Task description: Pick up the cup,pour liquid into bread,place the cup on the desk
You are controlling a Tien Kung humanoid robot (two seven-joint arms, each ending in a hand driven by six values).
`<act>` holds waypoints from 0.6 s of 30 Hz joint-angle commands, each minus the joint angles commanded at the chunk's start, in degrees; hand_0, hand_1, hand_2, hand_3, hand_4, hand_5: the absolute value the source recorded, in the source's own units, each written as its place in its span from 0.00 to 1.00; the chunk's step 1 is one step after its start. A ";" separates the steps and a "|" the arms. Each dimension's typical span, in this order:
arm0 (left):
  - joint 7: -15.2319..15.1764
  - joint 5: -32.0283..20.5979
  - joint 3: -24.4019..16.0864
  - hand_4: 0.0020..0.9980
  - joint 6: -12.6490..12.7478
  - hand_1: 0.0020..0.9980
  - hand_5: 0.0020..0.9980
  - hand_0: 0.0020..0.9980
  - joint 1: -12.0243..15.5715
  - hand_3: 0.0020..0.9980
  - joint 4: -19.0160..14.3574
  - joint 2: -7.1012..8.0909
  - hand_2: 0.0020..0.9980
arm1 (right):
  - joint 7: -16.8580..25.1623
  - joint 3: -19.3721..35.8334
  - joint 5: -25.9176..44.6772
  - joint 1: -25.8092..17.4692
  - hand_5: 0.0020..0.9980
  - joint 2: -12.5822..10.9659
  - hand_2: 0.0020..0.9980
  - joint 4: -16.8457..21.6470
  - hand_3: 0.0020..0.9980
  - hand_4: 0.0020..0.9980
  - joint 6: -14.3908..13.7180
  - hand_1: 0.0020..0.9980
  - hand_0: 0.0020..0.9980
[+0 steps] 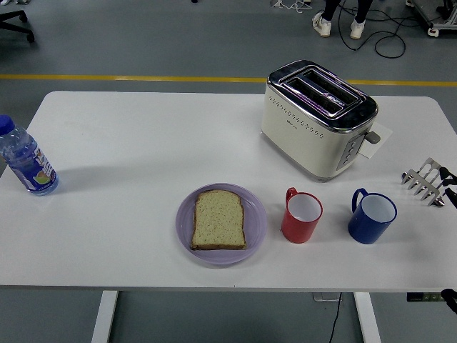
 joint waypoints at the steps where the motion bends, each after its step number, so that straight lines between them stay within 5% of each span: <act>1: 0.00 0.00 0.00 0.24 0.00 0.64 0.85 0.63 0.00 0.50 0.00 0.00 0.65 | -0.01 -0.03 -0.48 -0.02 0.11 -0.02 0.93 0.02 0.96 0.91 -0.02 0.83 0.91; 5: 0.01 -0.03 -0.12 0.24 -0.02 0.64 0.85 0.63 -0.05 0.50 0.00 0.03 0.65 | 0.91 -2.41 -4.59 -1.87 0.10 -1.26 0.96 1.22 1.00 0.93 -2.00 0.87 0.95; 13: 0.02 0.03 -0.11 0.24 -0.02 0.64 0.85 0.63 -0.19 0.50 0.01 0.10 0.65 | 9.67 -9.24 -0.73 -5.52 0.07 -3.12 0.98 0.71 1.00 0.96 -7.94 0.90 0.98; 18: 0.01 0.13 -0.06 0.24 0.00 0.64 0.85 0.63 -0.30 0.50 0.01 0.11 0.65 | 11.75 -12.97 0.60 -6.88 0.06 -3.76 0.98 0.46 1.00 0.96 -8.99 0.90 0.98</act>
